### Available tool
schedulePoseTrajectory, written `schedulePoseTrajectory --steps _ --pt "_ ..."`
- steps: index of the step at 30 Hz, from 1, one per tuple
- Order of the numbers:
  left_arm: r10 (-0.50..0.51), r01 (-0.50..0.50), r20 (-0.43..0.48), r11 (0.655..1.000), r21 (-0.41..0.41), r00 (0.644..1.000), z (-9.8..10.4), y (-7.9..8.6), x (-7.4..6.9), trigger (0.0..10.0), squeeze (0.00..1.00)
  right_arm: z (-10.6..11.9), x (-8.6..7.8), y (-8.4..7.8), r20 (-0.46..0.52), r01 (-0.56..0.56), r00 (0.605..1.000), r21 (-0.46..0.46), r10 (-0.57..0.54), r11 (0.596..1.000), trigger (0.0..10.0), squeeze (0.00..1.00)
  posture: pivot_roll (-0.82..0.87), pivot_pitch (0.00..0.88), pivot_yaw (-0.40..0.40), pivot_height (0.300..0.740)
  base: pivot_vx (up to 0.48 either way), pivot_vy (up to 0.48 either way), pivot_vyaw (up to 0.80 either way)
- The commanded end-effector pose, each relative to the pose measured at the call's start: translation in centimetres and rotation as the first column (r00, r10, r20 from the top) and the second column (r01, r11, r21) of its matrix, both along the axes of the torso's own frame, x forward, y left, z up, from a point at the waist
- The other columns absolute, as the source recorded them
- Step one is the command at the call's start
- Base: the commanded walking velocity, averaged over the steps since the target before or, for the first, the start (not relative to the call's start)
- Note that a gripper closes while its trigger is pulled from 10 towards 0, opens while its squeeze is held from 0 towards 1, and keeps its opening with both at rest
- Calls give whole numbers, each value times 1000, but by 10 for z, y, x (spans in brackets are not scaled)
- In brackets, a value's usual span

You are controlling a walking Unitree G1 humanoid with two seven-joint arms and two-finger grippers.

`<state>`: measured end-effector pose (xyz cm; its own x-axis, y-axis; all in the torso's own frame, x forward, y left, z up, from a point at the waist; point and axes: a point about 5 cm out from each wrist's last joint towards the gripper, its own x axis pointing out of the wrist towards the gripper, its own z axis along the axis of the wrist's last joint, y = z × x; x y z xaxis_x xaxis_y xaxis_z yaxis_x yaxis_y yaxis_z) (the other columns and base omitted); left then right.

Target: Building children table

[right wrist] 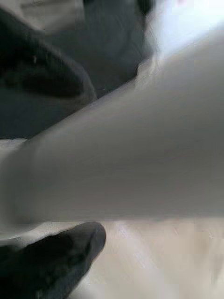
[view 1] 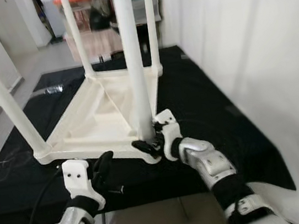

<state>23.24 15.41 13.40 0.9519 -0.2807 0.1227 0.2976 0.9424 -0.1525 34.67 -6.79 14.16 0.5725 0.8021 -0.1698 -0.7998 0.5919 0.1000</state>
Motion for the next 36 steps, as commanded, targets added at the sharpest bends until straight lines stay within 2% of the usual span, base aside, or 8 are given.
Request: schedulePoseTrajectory --steps 1,2,10,11,14,27,30,36 --pt "-2 2 -16 1000 2 1000 -2 2 0 10000 0 27 2 12 111 -130 986 51 124 990 10000 588 -48 0 35 740 0 0 0" --pt "-4 4 -15 1000 1 1000 -2 2 0 10000 0 35 5 9 147 -225 965 39 217 974 10000 0 -48 0 35 740 0 0 0" --pt "-1 1 -14 1000 -2 1000 -2 0 1 10000 0 58 19 3 133 -445 887 -9 442 895 10000 0 -31 0 15 740 0 0 0" --pt "0 0 -13 1000 -2 1000 -2 -1 0 10000 0 60 20 4 127 -448 887 4 443 894 2196 0 -28 0 12 740 0 0 0" --pt "2 -2 -12 1000 -4 1000 -2 -2 0 10000 0 61 22 5 112 -456 886 23 451 890 0 0 -26 0 10 740 0 0 0" --pt "1 -1 -9 1000 -8 1000 -1 -3 -1 10000 0 42 30 -10 103 -246 963 -60 251 967 0 0 -33 3 -3 740 0 0 0" --pt "5 -5 -9 1000 -7 1000 -1 -1 -1 10000 0 11 43 -34 40 579 815 -38 -578 815 0 0 -55 7 -1 740 0 0 0" --pt "-3 3 -21 1000 -3 1000 -3 2 0 10000 0 -14 8 -7 27 350 937 -80 -349 934 0 0 -69 0 40 740 0 0 0"
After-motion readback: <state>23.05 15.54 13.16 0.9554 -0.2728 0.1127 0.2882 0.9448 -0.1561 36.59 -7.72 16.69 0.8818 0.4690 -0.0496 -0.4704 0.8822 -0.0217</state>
